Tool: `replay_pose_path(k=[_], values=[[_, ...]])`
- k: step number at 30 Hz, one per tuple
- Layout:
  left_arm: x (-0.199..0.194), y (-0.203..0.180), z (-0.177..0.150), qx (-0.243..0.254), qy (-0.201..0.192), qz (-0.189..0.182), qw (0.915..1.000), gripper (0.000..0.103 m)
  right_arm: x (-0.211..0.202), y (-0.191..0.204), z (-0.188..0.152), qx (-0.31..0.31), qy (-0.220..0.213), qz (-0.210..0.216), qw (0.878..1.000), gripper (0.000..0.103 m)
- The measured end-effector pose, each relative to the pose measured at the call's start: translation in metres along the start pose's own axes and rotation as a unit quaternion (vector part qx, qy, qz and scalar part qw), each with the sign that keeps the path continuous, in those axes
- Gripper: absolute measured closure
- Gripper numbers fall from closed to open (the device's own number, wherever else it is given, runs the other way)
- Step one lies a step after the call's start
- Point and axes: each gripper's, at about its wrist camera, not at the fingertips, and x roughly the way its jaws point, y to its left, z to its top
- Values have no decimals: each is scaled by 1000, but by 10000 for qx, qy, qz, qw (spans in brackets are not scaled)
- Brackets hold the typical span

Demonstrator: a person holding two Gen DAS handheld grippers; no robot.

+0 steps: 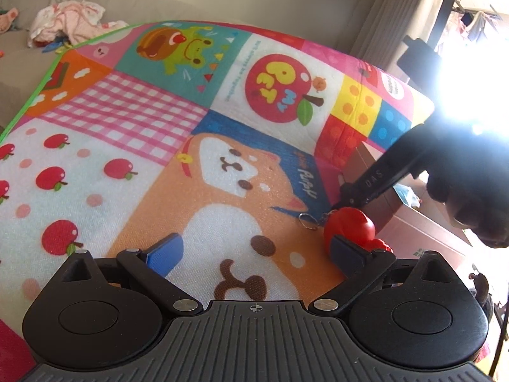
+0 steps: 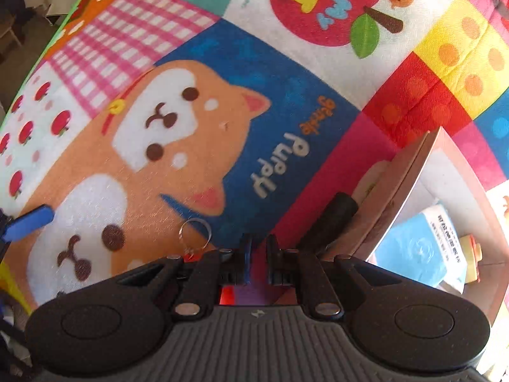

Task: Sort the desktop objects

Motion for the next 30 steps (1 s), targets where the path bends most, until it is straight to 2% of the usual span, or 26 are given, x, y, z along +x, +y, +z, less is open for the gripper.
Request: replay_pose_path(k=[2,5,7,8,9,11,15,18,21,23,25,30], values=[[0,-1,0,22,-3,36,10000,2,-13,-3,-4,-13,-313,-11,9995,94],[0,-3,0,104,-18,82,9999,2,-17,-15,12,138,-599,-405,9973,94],[0,-4,0,123,-30,94,9999,2,-5,-25,27,247,-514,-656,9962,94],[-1,-4,0,117,-34,96,9999,2,11,-31,40,231,-466,-999,9936,94],[-1,-3,0,105,-37,95,9999,2,11,-31,40,231,-466,-999,9936,94],[-1,-2,0,87,-36,80,9999,2,40,-40,59,268,-302,-1403,9893,94],[-2,0,0,49,-31,28,10000,2,59,-43,68,288,-70,-1564,9873,94],[-2,1,1,-1,-26,-10,10000,2,60,-39,64,162,3,-1526,9882,94],[-2,2,1,-8,-28,-29,10000,2,51,-34,52,115,122,-1223,9924,94],[-2,2,1,-7,-33,-34,10000,1,37,-26,33,42,159,-853,9962,94],[-2,2,0,-18,-27,-33,10000,1,33,-23,27,30,183,-718,9972,94],[-2,2,1,-51,-11,-28,10000,1,5,-2,-19,-283,140,-257,9992,94]])
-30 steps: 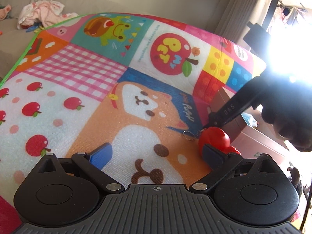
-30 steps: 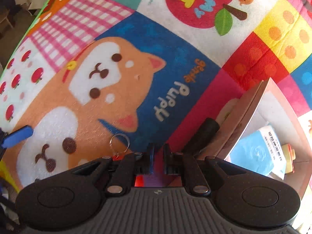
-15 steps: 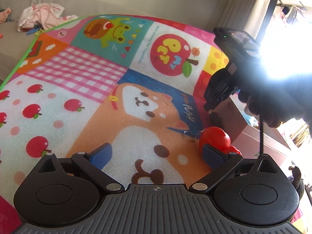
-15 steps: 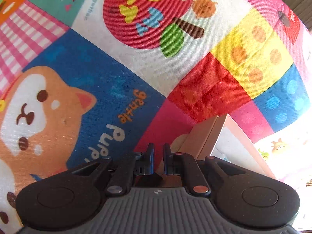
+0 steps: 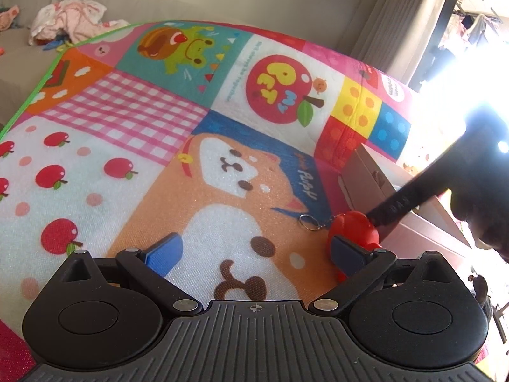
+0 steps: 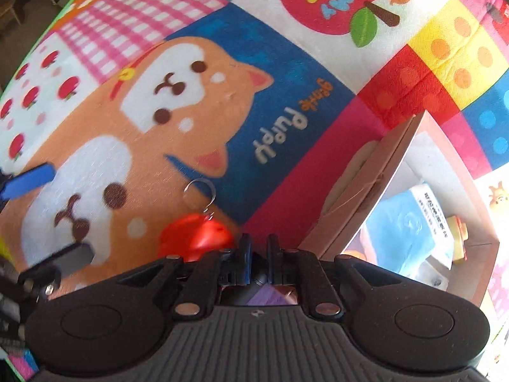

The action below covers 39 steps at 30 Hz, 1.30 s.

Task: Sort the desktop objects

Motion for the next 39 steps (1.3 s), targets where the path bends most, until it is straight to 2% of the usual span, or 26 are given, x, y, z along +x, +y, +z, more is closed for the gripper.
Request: replay_pose_path(k=[2,3,4,5,6,7,8,10,13,14,15,17,18,23,27,30,33,34,35,37,38,39], values=[[0,-1,0,11,3,17,10000,1,-8,1,-17,-29,0,55,10000,94],[0,-1,0,25,3,28,10000,1,-17,2,-36,-2,-87,-49,10000,95],[0,-2,-1,40,0,41,10000,1,-17,2,-36,-2,-87,-49,10000,95],[0,-2,-1,57,-2,57,10000,1,-29,-7,-55,245,-259,-38,9994,95],[1,-3,-1,78,1,80,9999,1,-29,-7,-55,245,-259,-38,9994,95],[1,-3,-1,97,-1,106,9999,1,-48,-21,-76,546,-678,77,9962,95],[1,-4,-2,122,-6,145,9998,1,-48,-21,-76,546,-678,77,9962,95],[1,-6,-2,170,-3,206,9996,1,-66,-32,-98,762,-1161,185,9901,93],[3,-10,-2,267,41,315,9991,1,-98,-57,-149,1289,-2070,192,9696,76],[3,-12,-2,317,56,370,9988,1,-98,-57,-149,1289,-2070,192,9696,67],[2,-14,-2,387,55,441,9983,1,-102,-65,-162,1443,-2237,210,9637,56],[-1,-21,-3,586,7,621,9963,1,-99,-83,-183,1756,-2415,192,9542,46],[-4,-24,-4,677,-20,697,9953,1,-94,-88,-190,1844,-2415,157,9526,44],[-24,-41,-2,771,-61,654,9949,1,-57,-97,-199,1936,-2261,455,9536,44],[-38,-59,-2,1031,-126,587,9929,1,-35,-93,-177,2027,-2335,681,9486,44],[-43,-70,-6,1165,-37,482,9920,1,-29,-88,-157,2061,-2440,991,9424,44],[-45,-80,-14,1393,107,389,9894,1,-34,-85,-153,2065,-2641,916,9377,44],[-47,-83,-18,1488,140,363,9881,1,-44,-83,-164,1986,-2819,804,9352,44],[-48,-86,-22,1566,171,325,9870,1,-44,-83,-164,1986,-2819,804,9352,41],[-51,-91,-29,1691,257,197,9851,1,-53,-79,-181,1871,-2963,623,9345,22],[-51,-95,-34,1785,331,100,9833,1,-58,-75,-194,1830,-3049,489,9334,8],[-51,-98,-39,1882,395,32,9813,1,-61,-72,-206,1803,-3114,396,9322,0]])
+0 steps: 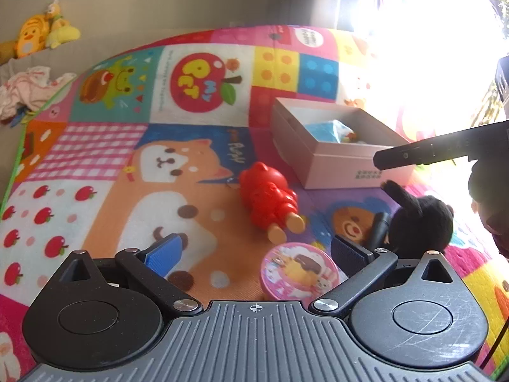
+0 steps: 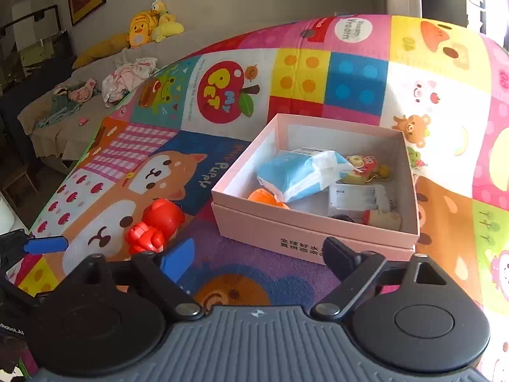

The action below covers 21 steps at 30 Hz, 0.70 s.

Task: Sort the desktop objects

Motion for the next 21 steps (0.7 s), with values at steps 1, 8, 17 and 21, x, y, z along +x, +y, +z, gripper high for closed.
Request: replay_pose_path(k=[1,8,17,21], values=[[1,-7,-4,150,62,-70,9998,0,-9,-1,-9,-38,-51,-31,10000,0],[10,-31,-24,670,300,18,9973,0,-18,0,-61,177,225,225,9993,0],[14,-28,-27,740,417,463,9953,0,-15,6,-78,79,96,-457,9989,16],[6,-34,-26,767,285,389,9959,0,-28,-12,-88,340,20,-715,9969,15]])
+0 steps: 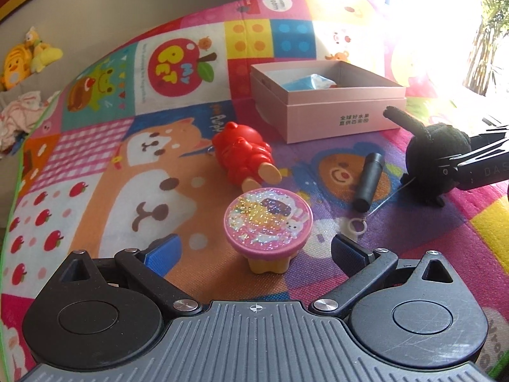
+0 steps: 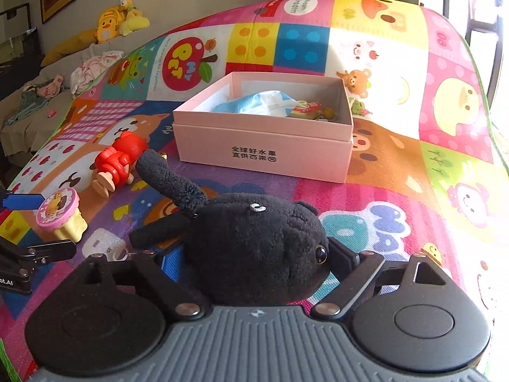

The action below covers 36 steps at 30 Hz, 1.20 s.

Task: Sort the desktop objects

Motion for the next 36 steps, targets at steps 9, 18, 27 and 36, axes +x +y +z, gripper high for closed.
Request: replay_pose_path(k=[9,18,27,36], values=[[11,-8,-4,306,79,426,9986,0,-34,2,-18,-242,-463,-68,9986,5],[23,18,8,230,-14,1075,9939,0,-38,6,-20,-283,-536,-124,9981,3],[-21,9,21,159,-494,813,9953,0,-33,0,-42,63,-389,-195,9990,0],[2,-64,43,673,-528,-365,9957,40,-38,-8,-44,346,-602,-211,9974,0]])
